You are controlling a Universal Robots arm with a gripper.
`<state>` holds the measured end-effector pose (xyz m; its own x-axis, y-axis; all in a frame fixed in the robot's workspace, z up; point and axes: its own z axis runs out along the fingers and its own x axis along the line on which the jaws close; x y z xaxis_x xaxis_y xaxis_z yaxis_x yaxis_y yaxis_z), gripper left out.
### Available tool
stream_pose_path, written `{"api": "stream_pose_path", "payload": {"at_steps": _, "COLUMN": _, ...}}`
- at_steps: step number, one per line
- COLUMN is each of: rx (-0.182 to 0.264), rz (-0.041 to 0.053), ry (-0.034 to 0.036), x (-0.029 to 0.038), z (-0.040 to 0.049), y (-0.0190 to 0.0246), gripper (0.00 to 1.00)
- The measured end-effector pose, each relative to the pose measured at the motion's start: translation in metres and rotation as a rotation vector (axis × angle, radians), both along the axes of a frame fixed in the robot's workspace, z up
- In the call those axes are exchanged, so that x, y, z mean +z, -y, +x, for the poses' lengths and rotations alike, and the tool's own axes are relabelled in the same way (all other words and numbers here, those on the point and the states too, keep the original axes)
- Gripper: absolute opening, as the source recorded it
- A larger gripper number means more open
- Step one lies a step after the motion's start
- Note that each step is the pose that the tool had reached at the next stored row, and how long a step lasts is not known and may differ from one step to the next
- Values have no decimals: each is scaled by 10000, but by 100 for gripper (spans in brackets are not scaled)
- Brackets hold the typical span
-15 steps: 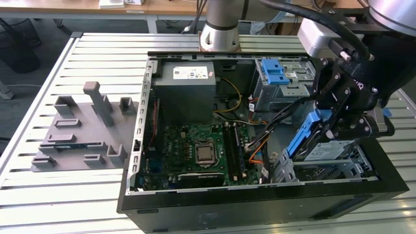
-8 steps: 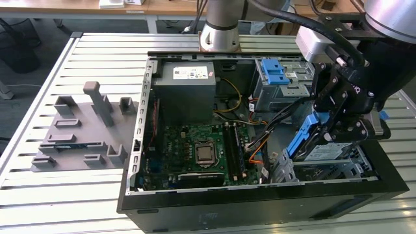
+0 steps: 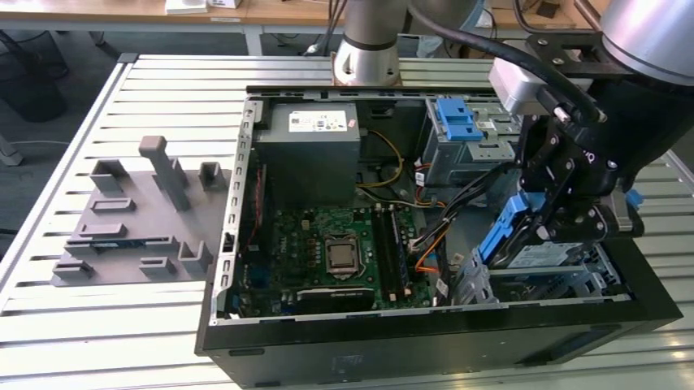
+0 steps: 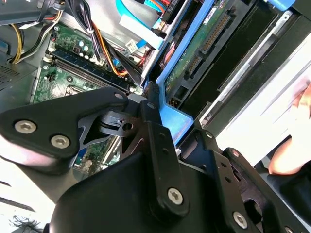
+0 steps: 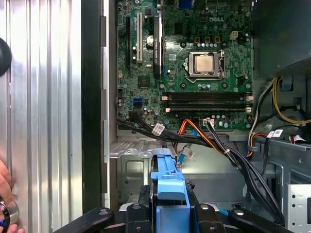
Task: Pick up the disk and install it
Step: 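Insert the disk into the insertion slot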
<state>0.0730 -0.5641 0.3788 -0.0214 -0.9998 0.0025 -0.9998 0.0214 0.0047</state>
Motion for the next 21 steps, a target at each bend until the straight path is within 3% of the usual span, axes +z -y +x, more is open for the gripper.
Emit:
{"api": "stream_pose_path", "payload": {"at_steps": 12, "rx": 0, "rz": -1, "ry": 0, "x": -103, "z": 0, "y": 1, "gripper": 36}}
{"api": "stream_pose_path", "payload": {"at_steps": 21, "rx": 0, "rz": 0, "ry": 0, "x": -124, "z": 0, "y": 1, "gripper": 36}}
